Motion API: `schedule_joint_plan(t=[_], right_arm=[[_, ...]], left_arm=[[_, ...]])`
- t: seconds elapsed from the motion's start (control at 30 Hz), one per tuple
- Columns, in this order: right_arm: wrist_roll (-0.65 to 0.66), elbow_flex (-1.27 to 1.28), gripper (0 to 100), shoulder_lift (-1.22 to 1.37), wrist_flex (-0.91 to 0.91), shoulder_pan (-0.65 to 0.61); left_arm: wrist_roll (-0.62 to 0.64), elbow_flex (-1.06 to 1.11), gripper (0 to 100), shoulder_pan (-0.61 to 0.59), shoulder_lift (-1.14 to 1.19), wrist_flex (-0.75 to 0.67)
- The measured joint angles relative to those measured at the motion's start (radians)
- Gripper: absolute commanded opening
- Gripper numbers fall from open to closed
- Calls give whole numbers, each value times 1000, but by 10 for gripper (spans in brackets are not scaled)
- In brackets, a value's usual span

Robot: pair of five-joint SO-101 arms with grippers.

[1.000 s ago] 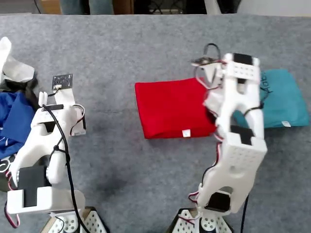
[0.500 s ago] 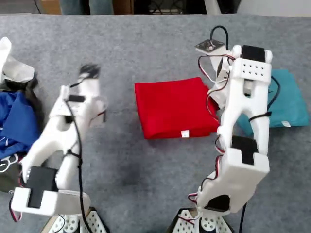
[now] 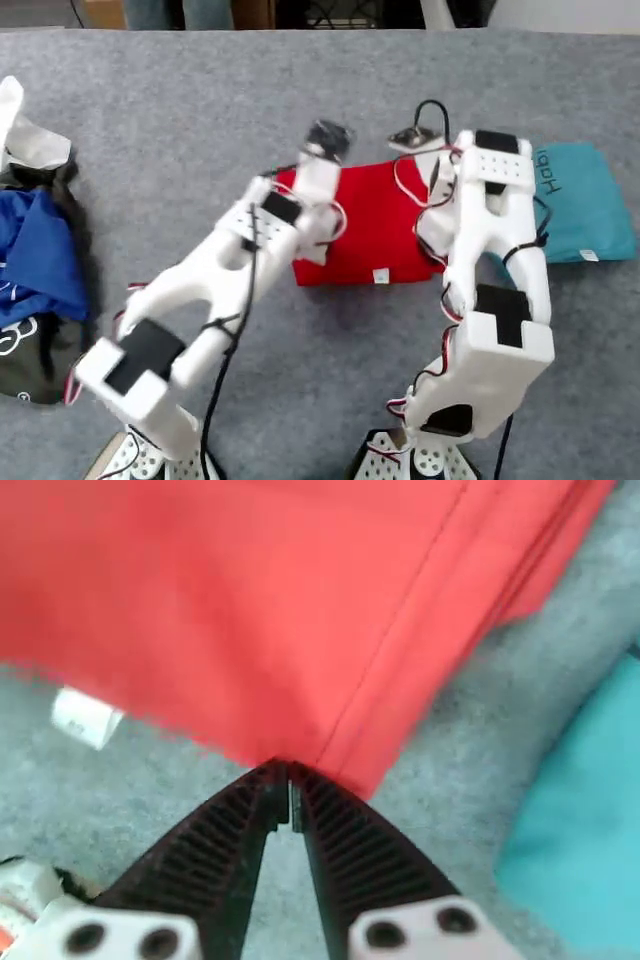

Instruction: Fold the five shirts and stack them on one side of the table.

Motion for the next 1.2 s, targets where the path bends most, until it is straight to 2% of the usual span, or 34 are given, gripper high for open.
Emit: schedule_joint_plan(t=[0.13, 0.27, 0.5, 0.6, 0.73, 0.87, 1.03, 1.2], right_arm=[[0, 37, 15, 44, -77, 6], [0, 12, 15, 68, -74, 6], [0, -183, 15, 69, 107, 8], [0, -308, 15, 69, 190, 8], [-37, -462, 15, 98, 204, 8], [-78, -585, 15, 175, 201, -32], [-183, -710, 15, 358, 54, -95], [-221, -835, 15, 572, -48, -91]], left_arm=[[0, 0, 29, 2, 44, 52], [0, 15, 29, 2, 46, 57], [0, -41, 29, -20, 40, 103], [0, -127, 29, -68, 18, 146], [0, -238, 29, -152, 12, 166], [0, -273, 29, -215, 95, 91], [0, -275, 29, -256, 305, -55], [2, -305, 29, -261, 365, -77]])
